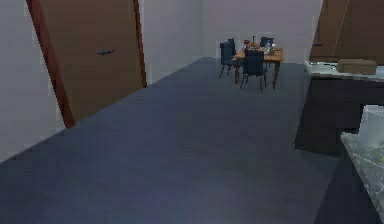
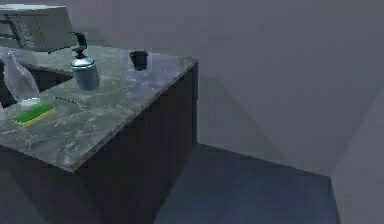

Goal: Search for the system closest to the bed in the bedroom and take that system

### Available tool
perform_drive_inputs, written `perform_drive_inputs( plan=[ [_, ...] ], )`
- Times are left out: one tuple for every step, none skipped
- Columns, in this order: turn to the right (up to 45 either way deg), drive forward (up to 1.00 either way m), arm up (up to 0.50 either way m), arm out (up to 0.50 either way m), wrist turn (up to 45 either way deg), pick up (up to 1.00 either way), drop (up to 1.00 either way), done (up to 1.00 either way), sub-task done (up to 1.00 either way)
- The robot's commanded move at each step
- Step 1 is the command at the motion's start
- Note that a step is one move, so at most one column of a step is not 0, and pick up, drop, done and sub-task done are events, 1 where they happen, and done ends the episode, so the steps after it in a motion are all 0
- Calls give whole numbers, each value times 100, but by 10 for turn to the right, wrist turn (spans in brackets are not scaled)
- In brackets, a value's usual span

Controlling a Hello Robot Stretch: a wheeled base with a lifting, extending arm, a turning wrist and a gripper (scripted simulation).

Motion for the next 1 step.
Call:
perform_drive_inputs(
  plan=[
    [0,25,0,0,0,0,0,0,0]
  ],
)
